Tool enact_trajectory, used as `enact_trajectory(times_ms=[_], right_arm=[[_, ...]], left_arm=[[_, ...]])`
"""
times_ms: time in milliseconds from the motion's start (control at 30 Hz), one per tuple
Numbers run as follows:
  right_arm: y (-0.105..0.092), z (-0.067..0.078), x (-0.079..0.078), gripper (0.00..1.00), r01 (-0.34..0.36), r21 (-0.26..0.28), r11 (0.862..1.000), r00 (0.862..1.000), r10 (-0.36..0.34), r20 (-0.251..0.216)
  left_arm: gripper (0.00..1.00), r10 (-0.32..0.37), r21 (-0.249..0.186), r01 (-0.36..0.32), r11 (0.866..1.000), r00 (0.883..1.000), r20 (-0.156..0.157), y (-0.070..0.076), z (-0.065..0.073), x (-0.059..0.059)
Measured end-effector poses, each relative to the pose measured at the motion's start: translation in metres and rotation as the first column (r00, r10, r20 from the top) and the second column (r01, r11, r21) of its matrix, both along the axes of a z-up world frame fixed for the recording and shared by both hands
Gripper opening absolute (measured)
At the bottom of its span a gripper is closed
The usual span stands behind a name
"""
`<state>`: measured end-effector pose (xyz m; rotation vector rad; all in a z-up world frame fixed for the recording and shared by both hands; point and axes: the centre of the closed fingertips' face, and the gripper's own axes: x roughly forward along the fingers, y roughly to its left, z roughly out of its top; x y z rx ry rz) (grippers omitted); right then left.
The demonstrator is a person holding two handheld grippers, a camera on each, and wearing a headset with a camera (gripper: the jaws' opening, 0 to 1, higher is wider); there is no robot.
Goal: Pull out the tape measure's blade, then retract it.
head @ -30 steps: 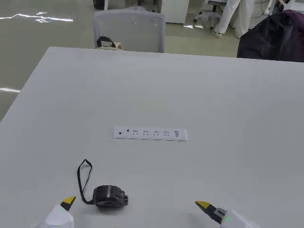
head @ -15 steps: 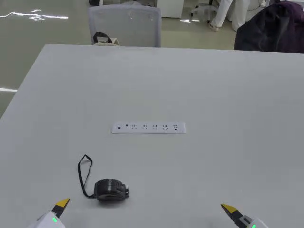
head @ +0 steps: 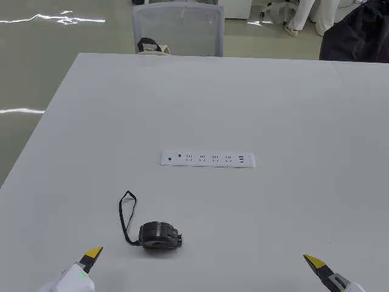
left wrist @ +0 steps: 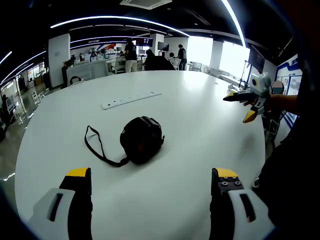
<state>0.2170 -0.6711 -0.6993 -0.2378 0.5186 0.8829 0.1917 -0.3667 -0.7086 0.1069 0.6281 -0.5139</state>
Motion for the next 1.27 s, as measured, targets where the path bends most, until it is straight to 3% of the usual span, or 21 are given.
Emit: enact_trajectory(times_ms=[400,1267], right_arm=[[0.0057,0.0028,-0.0020,0.94,-0.013,0.003,1.000,1.000,0.013,0.010],[0.0077,0.0029,-0.0007,0.93,-0.017,0.003,1.000,1.000,0.017,0.018]], left_arm=[[0.99,-0.012,0.019,0.011,1.000,1.000,0.021,0.0017,0.0023,-0.0015],[0.99,-0.013,0.020,0.013,1.000,1.000,0.023,0.0004,0.0032,-0.0018]])
